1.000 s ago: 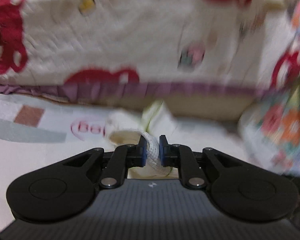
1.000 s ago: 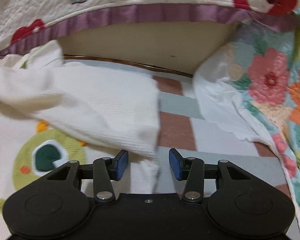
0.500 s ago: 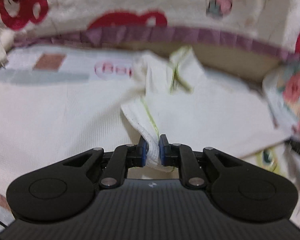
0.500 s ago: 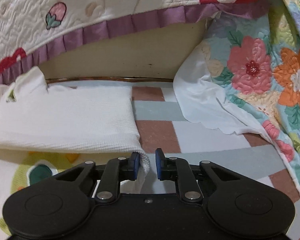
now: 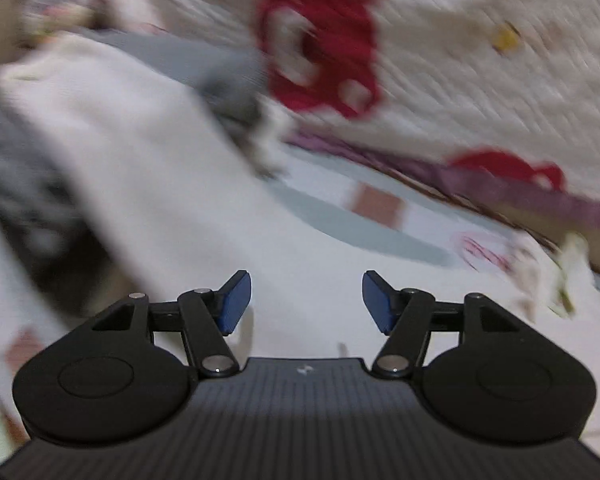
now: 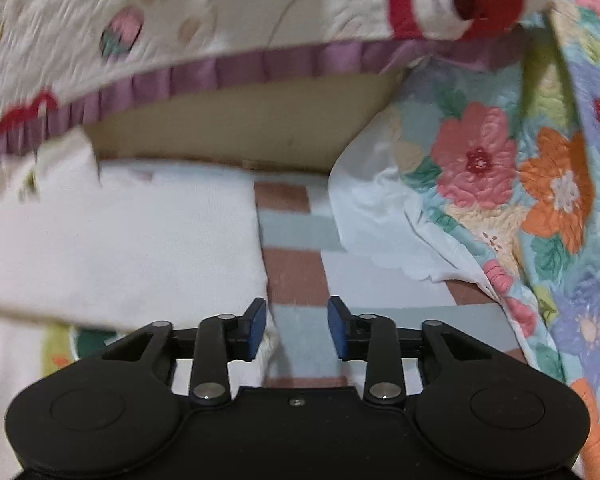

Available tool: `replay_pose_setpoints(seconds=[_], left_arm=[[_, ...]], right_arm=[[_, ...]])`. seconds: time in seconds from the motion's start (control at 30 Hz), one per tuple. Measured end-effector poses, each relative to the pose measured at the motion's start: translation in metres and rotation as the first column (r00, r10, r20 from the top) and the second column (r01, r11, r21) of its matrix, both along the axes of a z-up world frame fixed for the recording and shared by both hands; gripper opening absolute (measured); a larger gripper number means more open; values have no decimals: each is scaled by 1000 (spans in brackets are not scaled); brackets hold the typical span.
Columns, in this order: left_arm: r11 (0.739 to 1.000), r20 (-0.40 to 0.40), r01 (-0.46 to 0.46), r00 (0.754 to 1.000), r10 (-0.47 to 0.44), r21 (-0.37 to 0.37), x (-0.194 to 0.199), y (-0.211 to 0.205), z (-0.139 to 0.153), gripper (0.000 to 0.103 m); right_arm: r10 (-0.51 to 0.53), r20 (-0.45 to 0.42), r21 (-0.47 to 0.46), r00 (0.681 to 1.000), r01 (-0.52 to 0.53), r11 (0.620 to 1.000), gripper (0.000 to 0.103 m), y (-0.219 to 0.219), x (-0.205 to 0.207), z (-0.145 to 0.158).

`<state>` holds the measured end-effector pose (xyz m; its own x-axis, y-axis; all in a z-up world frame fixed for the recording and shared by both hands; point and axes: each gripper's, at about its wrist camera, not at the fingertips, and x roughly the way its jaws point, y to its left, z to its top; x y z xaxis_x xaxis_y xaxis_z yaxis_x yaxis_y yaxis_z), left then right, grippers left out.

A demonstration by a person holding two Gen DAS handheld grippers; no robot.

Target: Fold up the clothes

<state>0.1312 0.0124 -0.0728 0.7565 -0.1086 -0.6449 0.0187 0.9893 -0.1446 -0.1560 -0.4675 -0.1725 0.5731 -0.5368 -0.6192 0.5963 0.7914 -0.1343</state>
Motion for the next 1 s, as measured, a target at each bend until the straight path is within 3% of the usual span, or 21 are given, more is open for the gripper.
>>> replay_pose_setpoints(seconds=[0.1, 0.23, 0.37, 0.47, 0.57, 0.67, 0.73, 0.87, 0.9, 0.93, 0.97, 1.0], left_arm=[[991, 41, -115, 992, 118, -72, -13, 28, 4, 71], [984, -21, -156, 988, 155, -82, -7, 44, -24, 73], [981, -98, -104, 991, 89, -162, 6, 44, -56, 73], [964, -76, -99, 994, 83, -245, 17, 47, -72, 73], [971, -67, -85, 995, 71, -223, 24, 53, -78, 73], [942, -11, -54, 999, 53, -332, 25, 62, -73, 73], [944, 11, -18, 1000, 23, -328, 30, 59, -73, 73], [982, -41, 20, 999, -29, -189, 50, 39, -87, 74], [982, -43, 24, 999, -32, -187, 53, 37, -89, 73], [982, -45, 27, 998, -36, -185, 56, 35, -91, 66], [983, -46, 32, 998, -41, -181, 59, 33, -93, 32], [985, -36, 58, 997, -64, -160, 60, 30, -92, 6]], right_arm=[[3, 29, 61, 1000, -4, 998, 45, -12, 18, -1], [3, 68, 141, 998, -13, 990, 47, -27, 41, -3], [1, 107, 221, 994, -24, 975, 51, -43, 64, -5], [-9, 106, 262, 994, -19, 965, 51, -60, 80, -10], [-2, 93, 286, 996, -25, 958, 51, -72, 91, -14], [47, 75, 316, 996, -69, 946, 52, -81, 104, -19], [77, 66, 326, 995, -94, 941, 52, -83, 112, -22], [97, 33, 326, 995, -103, 940, 53, -82, 125, -32], [103, 24, 319, 994, -105, 942, 53, -81, 128, -35], [109, 19, 310, 994, -109, 944, 54, -80, 131, -38], [117, 23, 294, 993, -119, 948, 57, -79, 132, -39], [124, 27, 281, 992, -127, 951, 59, -78, 133, -40]])
